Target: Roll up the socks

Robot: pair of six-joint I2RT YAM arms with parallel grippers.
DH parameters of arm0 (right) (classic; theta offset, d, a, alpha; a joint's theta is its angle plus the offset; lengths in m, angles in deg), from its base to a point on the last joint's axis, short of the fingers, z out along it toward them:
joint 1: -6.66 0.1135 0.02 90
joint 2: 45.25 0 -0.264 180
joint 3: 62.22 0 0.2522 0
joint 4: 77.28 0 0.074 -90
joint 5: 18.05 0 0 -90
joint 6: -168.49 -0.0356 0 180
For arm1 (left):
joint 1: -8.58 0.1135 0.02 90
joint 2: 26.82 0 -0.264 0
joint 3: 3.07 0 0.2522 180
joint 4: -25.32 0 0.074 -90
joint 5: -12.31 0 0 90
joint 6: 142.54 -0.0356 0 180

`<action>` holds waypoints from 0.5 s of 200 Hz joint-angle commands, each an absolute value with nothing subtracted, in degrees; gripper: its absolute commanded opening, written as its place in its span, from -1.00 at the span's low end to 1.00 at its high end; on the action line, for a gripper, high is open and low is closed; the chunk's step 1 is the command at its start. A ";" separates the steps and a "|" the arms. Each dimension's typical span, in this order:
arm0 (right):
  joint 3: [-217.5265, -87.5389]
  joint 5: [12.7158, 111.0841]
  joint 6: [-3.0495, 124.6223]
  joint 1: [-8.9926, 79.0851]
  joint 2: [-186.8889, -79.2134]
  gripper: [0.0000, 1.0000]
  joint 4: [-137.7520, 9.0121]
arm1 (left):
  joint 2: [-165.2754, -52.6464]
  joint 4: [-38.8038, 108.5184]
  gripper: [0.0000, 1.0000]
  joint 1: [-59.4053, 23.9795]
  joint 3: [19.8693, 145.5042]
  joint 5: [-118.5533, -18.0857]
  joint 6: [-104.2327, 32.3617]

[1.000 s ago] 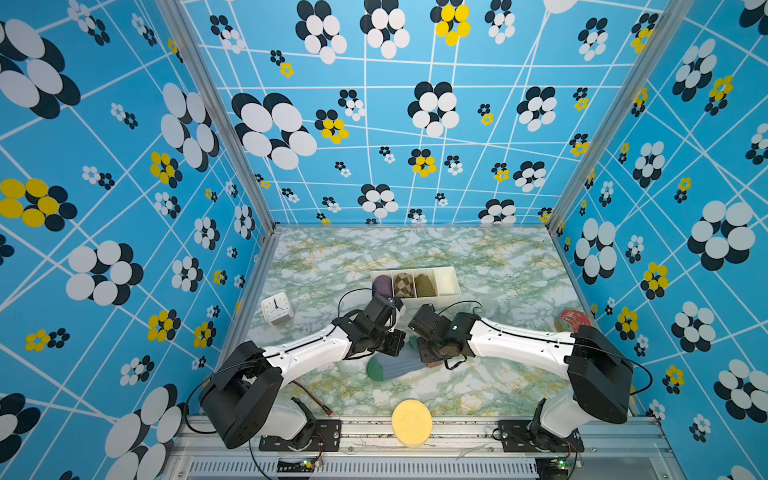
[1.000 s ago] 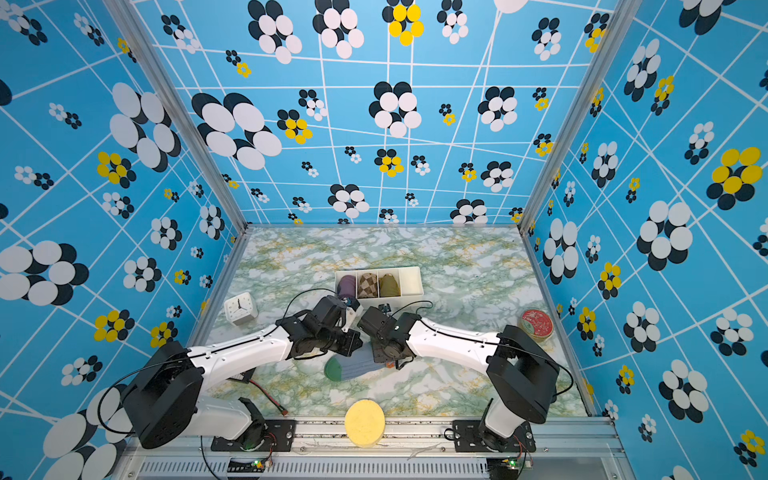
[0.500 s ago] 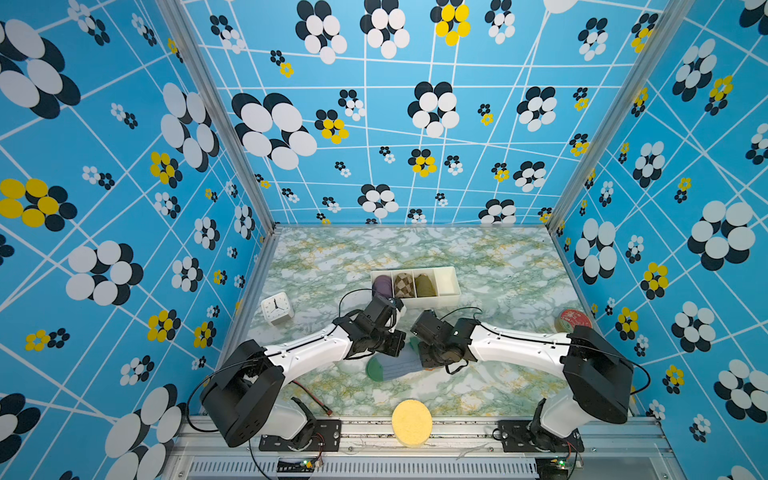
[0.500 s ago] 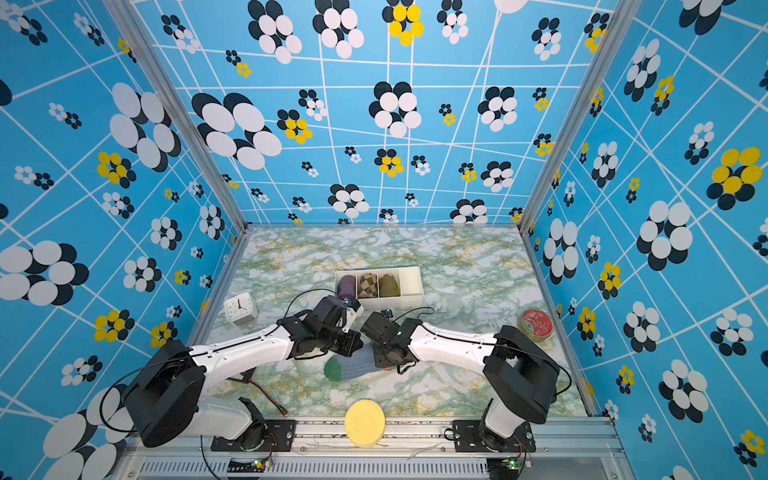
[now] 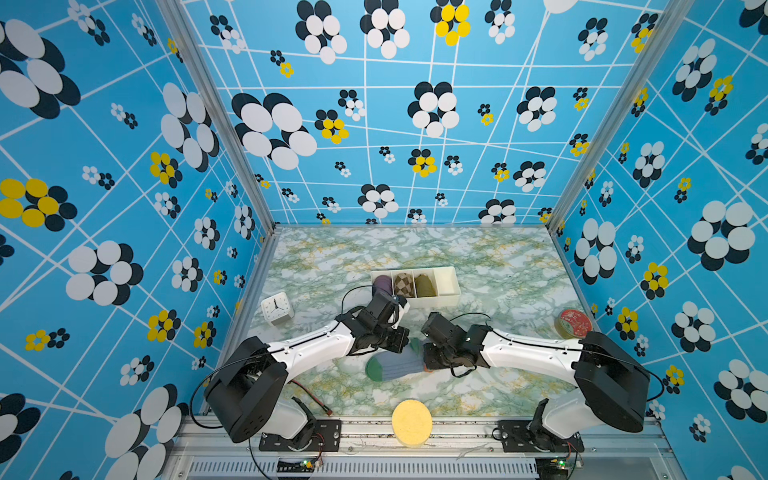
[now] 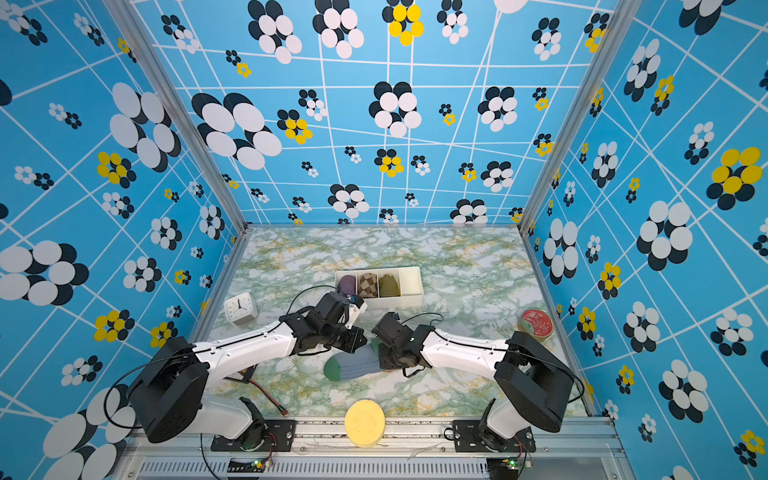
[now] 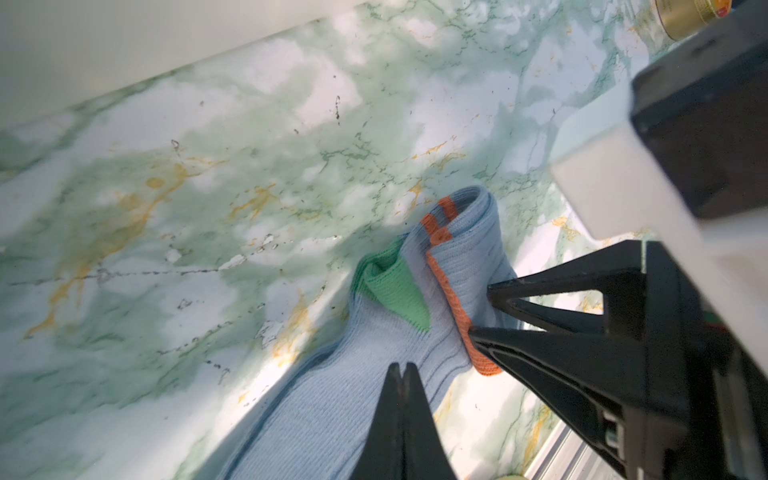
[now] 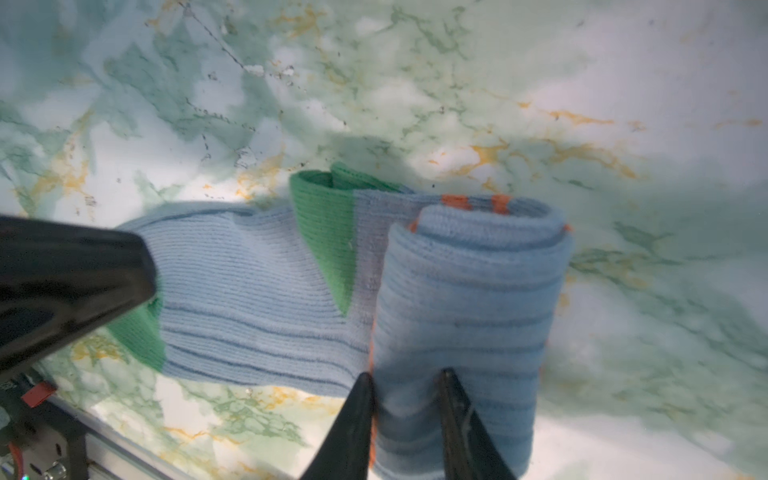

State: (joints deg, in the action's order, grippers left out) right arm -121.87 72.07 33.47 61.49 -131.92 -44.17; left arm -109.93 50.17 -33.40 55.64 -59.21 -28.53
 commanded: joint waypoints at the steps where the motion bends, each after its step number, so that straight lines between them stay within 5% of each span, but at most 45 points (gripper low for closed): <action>1: -119.31 68.94 32.44 60.08 -128.80 -0.35 -48.84 | -111.22 49.45 -1.00 -33.51 57.83 -57.96 -28.90; 100: -114.09 63.89 30.44 56.18 -122.85 -0.37 -55.24 | -114.35 49.43 -1.00 -35.53 61.43 -57.12 -29.25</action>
